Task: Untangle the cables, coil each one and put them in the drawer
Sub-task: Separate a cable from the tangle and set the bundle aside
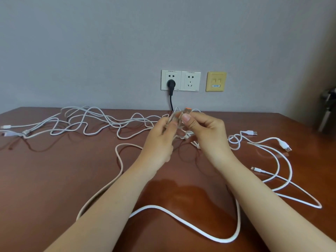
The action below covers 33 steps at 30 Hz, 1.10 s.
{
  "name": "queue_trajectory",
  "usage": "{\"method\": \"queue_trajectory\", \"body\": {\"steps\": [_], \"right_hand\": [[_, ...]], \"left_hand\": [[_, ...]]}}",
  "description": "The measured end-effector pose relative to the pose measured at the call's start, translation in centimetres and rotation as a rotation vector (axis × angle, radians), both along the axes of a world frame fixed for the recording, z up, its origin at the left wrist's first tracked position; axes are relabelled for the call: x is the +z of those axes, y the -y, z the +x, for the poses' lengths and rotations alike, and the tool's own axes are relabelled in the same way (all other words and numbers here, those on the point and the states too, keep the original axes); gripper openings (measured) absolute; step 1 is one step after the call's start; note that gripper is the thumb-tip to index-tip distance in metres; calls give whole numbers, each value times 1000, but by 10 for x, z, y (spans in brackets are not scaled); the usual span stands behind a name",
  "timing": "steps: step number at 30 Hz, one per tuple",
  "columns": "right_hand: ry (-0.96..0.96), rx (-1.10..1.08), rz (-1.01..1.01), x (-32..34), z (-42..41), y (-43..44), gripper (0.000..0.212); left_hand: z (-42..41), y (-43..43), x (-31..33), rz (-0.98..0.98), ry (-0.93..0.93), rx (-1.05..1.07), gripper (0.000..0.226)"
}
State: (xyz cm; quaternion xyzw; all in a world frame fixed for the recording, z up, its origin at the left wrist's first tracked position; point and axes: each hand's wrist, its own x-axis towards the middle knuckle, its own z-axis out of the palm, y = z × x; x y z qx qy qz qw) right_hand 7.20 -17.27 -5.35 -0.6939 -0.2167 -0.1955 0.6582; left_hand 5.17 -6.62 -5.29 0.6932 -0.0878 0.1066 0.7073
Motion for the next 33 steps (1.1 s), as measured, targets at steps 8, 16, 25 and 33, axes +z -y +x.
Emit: {"method": "queue_trajectory", "body": {"steps": [8,16,25,33], "right_hand": [[-136,-92,138,-1,0,-6,11],[-341,-77,55,5,-4,2,17],[-535,23,-81,17,-9,15,30],[-651,64,-23,8,2,17,12]], "left_hand": [[19,-6,-10,-82,-149,64,28],[14,-2,-14,-39,-103,43,24],[10,0,-17,4,-15,-46,16],[8,-4,-15,69,-11,-139,21]]}}
